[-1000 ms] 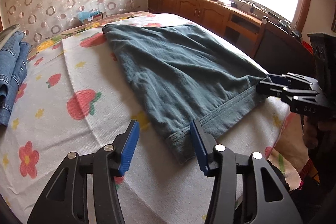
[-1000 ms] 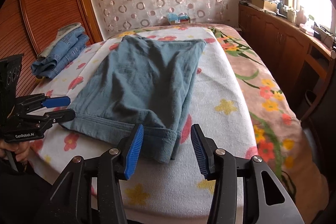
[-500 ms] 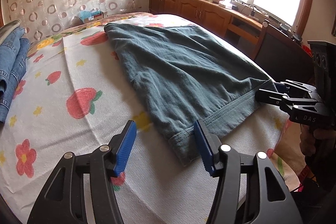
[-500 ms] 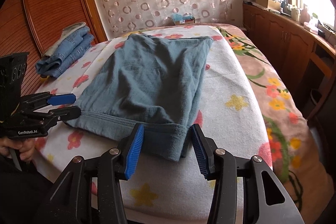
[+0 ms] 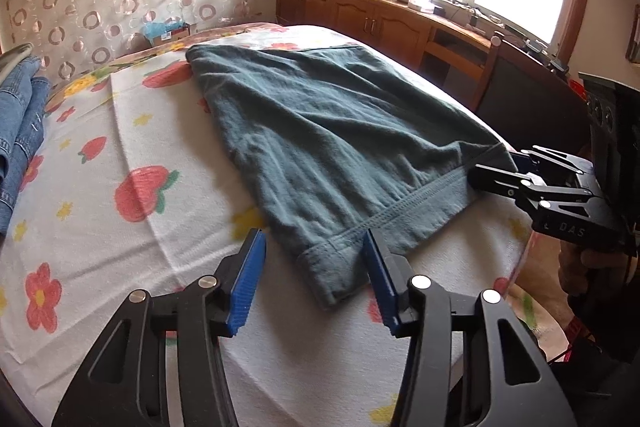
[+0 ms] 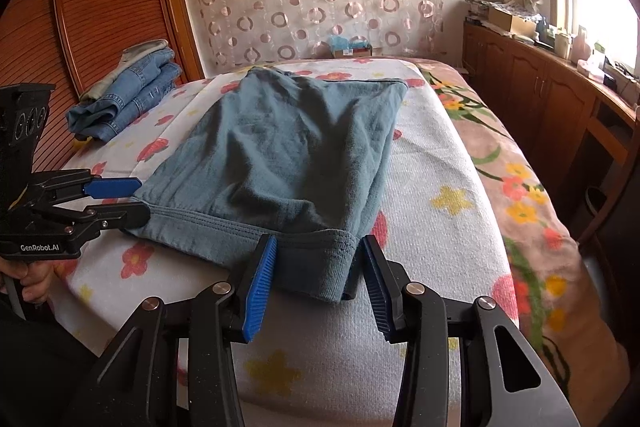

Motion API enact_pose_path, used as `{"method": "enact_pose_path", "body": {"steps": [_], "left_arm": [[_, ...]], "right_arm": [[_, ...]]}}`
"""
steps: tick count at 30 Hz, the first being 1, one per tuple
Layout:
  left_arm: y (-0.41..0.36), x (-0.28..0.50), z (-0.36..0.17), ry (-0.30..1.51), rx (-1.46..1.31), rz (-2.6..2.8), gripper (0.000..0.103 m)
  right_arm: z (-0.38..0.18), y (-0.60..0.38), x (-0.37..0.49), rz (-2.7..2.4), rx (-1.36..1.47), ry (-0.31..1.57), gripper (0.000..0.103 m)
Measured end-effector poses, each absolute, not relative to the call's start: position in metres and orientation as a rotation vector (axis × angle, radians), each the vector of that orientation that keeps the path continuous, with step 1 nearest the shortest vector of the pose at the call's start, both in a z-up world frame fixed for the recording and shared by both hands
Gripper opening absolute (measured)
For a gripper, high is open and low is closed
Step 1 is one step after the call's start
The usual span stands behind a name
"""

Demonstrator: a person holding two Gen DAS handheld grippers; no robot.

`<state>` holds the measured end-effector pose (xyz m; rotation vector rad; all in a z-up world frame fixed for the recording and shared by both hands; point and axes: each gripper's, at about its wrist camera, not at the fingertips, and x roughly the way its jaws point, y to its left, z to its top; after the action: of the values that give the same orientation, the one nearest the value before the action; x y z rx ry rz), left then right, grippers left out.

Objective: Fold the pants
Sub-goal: 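Move the right gripper to the shorts leg hem and close on it, then lift the gripped hem with the right gripper and raise the shorts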

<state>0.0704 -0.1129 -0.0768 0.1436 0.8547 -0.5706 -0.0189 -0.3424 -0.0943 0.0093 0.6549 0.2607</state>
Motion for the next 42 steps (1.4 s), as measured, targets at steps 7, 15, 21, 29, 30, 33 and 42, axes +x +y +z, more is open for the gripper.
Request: {"method": "enact_pose_path", "body": {"steps": [7, 15, 21, 29, 30, 33, 42], "left_arm": [[-0.114, 0.069, -0.079, 0.840, 0.137, -0.570, 0.053], [-0.113, 0.066, -0.079, 0.835, 0.139, -0.575, 0.052], [-0.114, 0.063, -0.079, 0.838, 0.131, -0.594, 0.037], [-0.111, 0.063, -0.075, 0.837, 0.102, -0.603, 0.020], [-0.112, 0.063, -0.073, 0.834, 0.105, -0.605, 0.017], [-0.114, 0.061, -0.067, 0.816, 0.121, -0.608, 0.013], [-0.102, 0.064, -0.010, 0.687, 0.088, -0.591, 0.012]], "right_arm": [[-0.096, -0.344, -0.019, 0.260, 0.013, 0.646, 0.045], [-0.096, -0.345, -0.019, 0.263, 0.007, 0.645, 0.044], [-0.095, -0.346, -0.016, 0.266, 0.009, 0.651, 0.041], [-0.094, -0.350, -0.013, 0.331, 0.065, 0.672, 0.020], [-0.093, -0.349, -0.013, 0.337, 0.068, 0.668, 0.017], [-0.085, -0.345, -0.012, 0.347, 0.061, 0.649, 0.016], [-0.037, -0.335, -0.013, 0.377, 0.022, 0.523, 0.015]]}}
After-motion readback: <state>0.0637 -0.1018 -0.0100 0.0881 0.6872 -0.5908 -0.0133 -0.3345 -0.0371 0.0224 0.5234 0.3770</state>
